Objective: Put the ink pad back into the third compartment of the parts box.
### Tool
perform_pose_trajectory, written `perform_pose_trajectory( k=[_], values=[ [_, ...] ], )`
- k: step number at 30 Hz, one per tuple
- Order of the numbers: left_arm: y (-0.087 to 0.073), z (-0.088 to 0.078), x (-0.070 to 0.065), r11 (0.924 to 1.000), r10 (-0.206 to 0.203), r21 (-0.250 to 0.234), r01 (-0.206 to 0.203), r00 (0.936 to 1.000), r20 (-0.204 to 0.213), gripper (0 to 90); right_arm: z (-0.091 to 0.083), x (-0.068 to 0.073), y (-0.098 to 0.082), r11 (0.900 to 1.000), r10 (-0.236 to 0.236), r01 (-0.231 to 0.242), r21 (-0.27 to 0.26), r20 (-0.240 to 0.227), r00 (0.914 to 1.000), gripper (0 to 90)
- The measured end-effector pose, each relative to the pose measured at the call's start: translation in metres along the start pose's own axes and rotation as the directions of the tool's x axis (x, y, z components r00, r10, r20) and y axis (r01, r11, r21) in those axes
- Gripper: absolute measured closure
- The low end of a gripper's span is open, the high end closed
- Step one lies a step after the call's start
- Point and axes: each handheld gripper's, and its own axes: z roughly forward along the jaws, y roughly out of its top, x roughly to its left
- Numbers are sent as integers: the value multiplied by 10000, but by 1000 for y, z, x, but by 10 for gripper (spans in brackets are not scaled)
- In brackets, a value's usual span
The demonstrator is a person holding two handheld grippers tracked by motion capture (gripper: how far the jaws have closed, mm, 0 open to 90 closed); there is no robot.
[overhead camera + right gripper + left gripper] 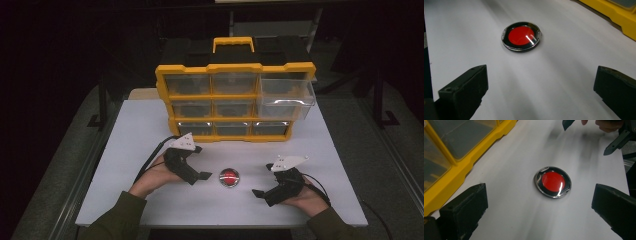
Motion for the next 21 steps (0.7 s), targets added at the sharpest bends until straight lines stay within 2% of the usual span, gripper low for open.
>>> perform_pose_trajectory(
  k=[21],
  values=[
    [15,18,-2,9996,264,72,-266,9993,277,0,1,1,0,10000,-47,47,19,-15,10000,0]
  ],
)
